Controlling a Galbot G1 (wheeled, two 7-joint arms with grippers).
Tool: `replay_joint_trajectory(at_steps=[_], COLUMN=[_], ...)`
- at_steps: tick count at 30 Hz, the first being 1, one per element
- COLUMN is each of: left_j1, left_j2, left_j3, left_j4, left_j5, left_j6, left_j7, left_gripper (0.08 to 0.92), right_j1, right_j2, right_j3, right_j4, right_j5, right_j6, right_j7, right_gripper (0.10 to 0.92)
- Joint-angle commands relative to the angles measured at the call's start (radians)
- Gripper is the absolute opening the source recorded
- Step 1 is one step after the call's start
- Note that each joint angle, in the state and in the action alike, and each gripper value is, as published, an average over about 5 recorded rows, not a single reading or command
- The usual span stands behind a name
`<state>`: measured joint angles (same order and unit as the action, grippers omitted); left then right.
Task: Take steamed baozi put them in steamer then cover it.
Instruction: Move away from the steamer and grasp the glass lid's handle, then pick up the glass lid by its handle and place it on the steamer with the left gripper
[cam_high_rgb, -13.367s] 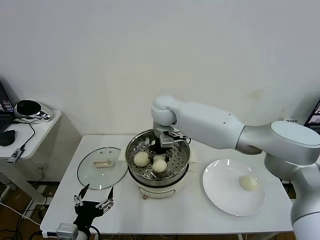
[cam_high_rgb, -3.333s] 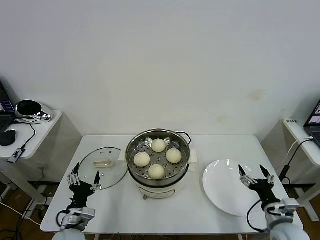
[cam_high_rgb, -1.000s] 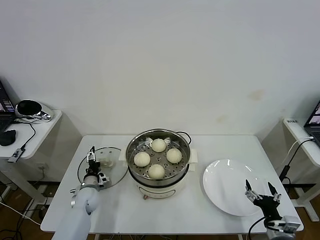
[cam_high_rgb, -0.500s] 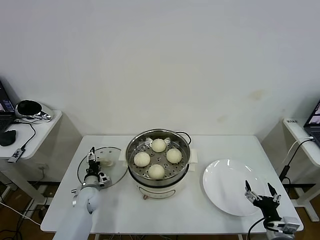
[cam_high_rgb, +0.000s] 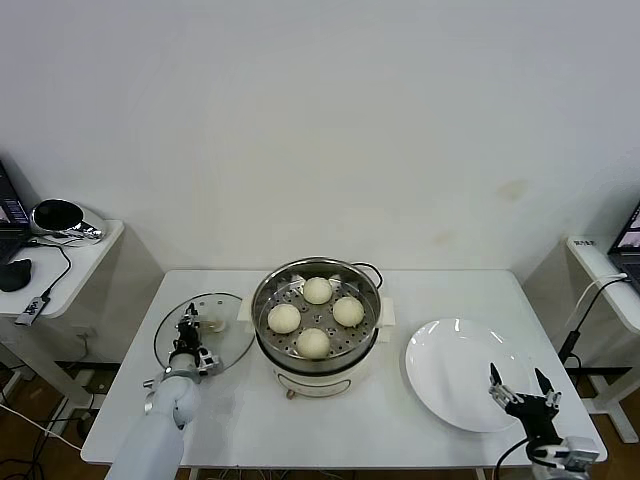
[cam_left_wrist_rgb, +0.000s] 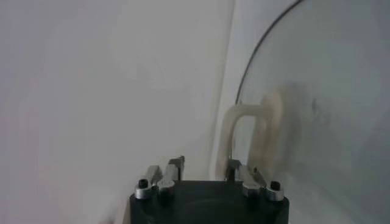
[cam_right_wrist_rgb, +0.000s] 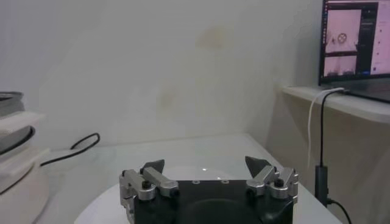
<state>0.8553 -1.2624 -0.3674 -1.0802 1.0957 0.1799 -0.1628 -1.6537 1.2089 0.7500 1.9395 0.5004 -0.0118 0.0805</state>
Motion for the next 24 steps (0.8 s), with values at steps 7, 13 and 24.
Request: replay_joint_trajectory(at_steps=[7,13,24], left_j1=[0.071,0.195,0.369], left_j2=[0.024,0.03,0.101], left_j3=[-0.009,-0.036,-0.077], left_j4=[-0.112,-0.357,-0.679], left_j5=[-0.003,0.028,0.113], left_j6=[0.015,0.166,0.411], left_j7=[0.006,0.056,0.154], left_gripper=[0.15,0.15,0.15], right_j1=[0.003,0.008,0.03], right_j2=[-0.001,-0.002,-0.007], right_j3=[0.0,0.0,-0.029], right_j4=[0.017,0.034,0.033], right_j5=[0.0,0.008,0.019], right_j6=[-0.001,-0.003,0.016], right_j7=[-0.005,-0.007,-0.007], right_gripper=[0.823,0.823,0.823])
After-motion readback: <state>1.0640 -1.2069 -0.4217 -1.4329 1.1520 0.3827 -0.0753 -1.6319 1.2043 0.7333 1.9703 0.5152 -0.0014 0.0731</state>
